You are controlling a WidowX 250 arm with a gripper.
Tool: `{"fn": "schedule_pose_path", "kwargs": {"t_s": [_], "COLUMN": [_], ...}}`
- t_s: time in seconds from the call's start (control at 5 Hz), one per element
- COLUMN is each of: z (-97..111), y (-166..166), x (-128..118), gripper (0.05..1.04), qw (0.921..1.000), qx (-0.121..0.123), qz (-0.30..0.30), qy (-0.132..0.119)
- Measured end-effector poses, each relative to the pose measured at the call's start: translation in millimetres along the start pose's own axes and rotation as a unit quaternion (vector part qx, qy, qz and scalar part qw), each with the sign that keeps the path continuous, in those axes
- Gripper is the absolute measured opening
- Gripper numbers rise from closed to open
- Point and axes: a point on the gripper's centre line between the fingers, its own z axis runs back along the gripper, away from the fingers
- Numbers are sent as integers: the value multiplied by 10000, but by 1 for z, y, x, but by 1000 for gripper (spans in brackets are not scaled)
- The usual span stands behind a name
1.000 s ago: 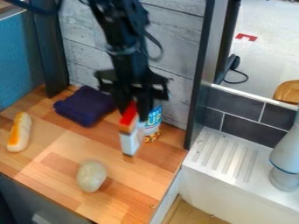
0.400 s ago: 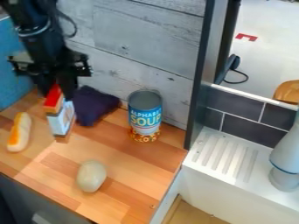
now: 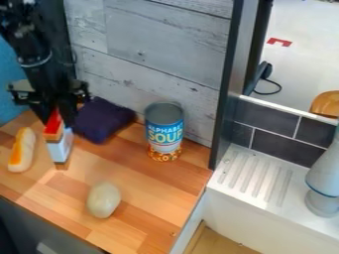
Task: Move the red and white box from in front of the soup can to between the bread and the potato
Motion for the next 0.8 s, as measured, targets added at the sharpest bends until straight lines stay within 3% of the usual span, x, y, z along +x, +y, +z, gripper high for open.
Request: {"fn": "schedule_pose_path", "kwargs": {"t_s": [0.4, 0.8], "z": [-43, -61], "y": [17, 13], "x": [13, 20], "gripper": [395, 394], "qw": [9994, 9989], "qx": [-65, -186], "qz": [258, 293], "qy": [199, 323]}}
